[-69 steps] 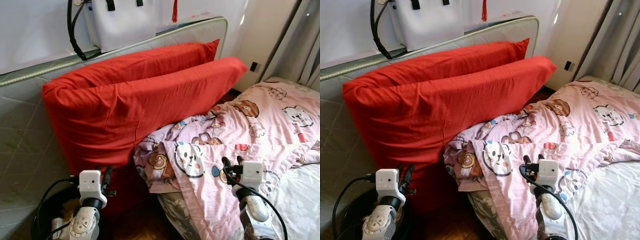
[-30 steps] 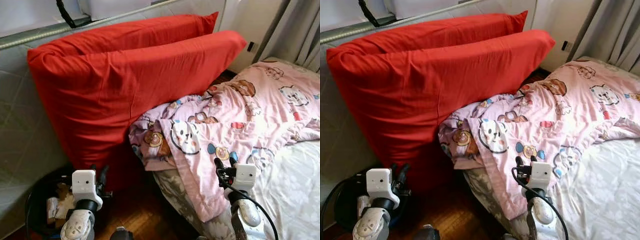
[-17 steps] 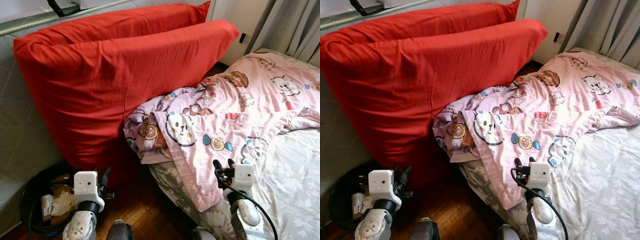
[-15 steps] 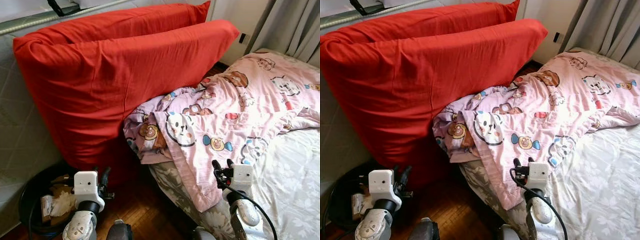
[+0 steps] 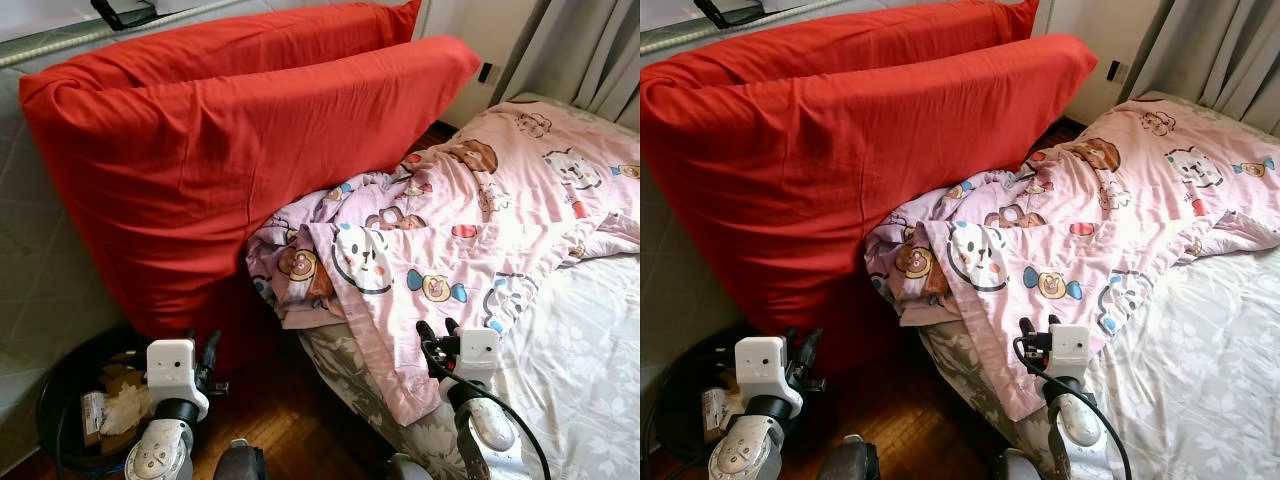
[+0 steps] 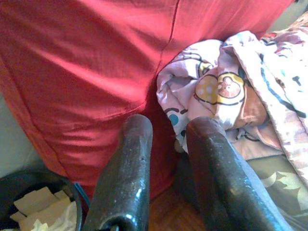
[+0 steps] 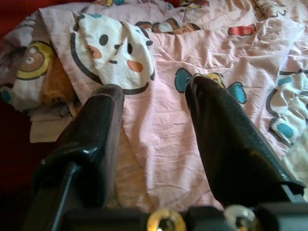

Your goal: Clean up the room

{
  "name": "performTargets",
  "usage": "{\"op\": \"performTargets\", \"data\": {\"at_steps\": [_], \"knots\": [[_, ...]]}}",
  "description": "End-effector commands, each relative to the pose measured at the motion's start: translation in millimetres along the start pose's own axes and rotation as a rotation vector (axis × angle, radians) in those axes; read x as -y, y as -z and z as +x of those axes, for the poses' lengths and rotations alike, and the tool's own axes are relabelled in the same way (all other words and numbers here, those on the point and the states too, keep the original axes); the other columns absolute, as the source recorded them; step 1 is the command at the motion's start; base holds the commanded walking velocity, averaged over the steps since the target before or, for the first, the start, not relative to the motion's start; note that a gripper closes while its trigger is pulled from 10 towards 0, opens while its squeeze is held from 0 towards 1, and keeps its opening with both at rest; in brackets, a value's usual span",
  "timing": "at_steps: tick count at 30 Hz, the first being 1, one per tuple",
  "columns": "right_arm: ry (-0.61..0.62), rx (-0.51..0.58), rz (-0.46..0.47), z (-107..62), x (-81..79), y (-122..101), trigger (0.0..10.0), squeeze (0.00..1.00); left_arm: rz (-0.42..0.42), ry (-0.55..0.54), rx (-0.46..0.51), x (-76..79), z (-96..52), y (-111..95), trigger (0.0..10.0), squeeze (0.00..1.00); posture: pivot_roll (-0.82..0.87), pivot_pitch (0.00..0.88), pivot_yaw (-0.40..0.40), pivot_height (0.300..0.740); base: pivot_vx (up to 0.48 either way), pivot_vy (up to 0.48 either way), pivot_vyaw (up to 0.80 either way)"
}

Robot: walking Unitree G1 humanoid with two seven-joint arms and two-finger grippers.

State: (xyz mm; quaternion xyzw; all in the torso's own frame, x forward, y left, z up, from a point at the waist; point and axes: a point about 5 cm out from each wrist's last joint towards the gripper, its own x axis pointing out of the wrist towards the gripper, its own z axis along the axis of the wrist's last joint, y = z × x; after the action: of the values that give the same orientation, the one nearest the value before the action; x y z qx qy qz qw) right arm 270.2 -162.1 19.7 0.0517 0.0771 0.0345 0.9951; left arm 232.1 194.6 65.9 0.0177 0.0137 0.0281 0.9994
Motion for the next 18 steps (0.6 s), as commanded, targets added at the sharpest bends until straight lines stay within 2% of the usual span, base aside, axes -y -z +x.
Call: {"op": "performTargets", "data": {"at_steps": [1,18], "knots": [[0.014,-0.030,0.007,-3.2,2.5,6.6,10.0,0.00,-0.008,0.005,-0.031,1.9,-1.8,4.9,10.0,0.00,0.08,0.119,-0.030,0.646,0.000,0.000,0.00],[0.009,-0.031,0.009,-3.3,1.4,7.0,10.0,0.00,-0.009,0.004,-0.036,1.7,-2.1,6.1,10.0,0.00,0.09,0.126,-0.030,0.646,0.000,0.000,0.00]]}}
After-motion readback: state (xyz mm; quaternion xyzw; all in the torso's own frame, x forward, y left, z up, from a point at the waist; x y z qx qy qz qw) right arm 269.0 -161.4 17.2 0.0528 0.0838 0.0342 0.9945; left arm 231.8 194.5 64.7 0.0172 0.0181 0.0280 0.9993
